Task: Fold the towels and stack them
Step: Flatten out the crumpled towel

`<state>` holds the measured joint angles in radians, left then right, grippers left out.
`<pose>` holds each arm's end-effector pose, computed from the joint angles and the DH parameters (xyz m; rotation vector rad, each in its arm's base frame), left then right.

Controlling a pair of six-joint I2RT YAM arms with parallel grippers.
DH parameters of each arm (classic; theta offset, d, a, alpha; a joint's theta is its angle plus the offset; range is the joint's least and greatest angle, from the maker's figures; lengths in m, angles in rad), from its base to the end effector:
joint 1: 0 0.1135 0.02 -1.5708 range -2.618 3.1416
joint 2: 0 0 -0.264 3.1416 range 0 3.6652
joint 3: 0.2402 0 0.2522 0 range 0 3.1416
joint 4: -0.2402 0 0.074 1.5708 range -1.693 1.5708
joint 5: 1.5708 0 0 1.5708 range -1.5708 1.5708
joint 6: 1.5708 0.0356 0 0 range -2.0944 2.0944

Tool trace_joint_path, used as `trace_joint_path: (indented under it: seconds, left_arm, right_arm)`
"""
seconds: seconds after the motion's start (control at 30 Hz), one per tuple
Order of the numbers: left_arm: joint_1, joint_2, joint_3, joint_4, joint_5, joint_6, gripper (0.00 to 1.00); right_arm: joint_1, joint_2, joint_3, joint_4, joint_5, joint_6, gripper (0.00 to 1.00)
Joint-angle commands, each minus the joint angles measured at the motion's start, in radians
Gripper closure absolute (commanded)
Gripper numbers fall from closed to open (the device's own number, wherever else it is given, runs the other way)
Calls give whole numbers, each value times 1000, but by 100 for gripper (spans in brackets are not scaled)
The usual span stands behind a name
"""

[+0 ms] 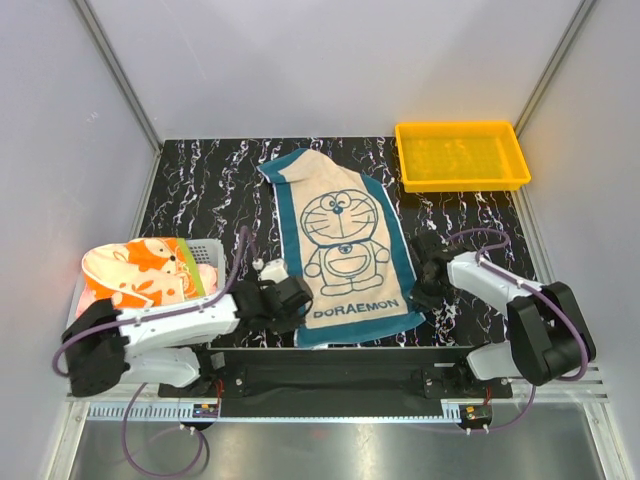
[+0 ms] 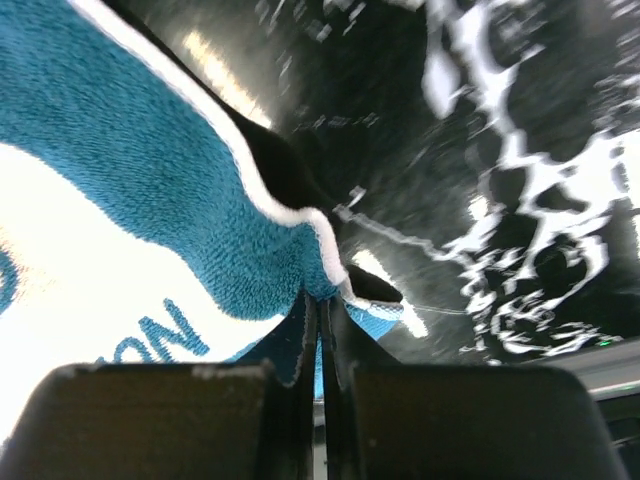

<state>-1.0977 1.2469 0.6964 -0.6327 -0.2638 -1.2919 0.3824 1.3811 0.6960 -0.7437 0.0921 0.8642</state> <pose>0.1072 -0.1890 0.1864 -0.3358 2.7139 -0.3659 0.1992 0.0766 0.1559 0.7187 2.8845 0.0122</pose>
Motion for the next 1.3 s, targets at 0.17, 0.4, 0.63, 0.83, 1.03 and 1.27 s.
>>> trace_joint_path:
  seconds: [0.17, 0.4, 0.63, 0.83, 1.03, 1.27]
  left_arm:
    - [61, -273, -38, -318, -17, -10, 100]
    - [49, -377, -72, -465, 123, -52, 100]
    - [29, -451, -51, -578, 158, -40, 92]
    - [30, -403, 104, -588, 89, 75, 40]
    - [180, -340, 368, -471, -75, 310, 24]
    - [539, 30, 544, -34, -68, 546, 25]
  right_arm:
    - [200, -174, 5, -111, -147, 66, 100]
    - [525, -361, -101, -264, -199, 291, 100]
    - [698, -452, -106, -313, -184, 397, 92]
    - [690, -334, 130, -296, 44, 253, 42]
    - [316, -277, 295, -78, -44, -93, 40]
    - [-51, 148, 640, 141, -207, -309, 43]
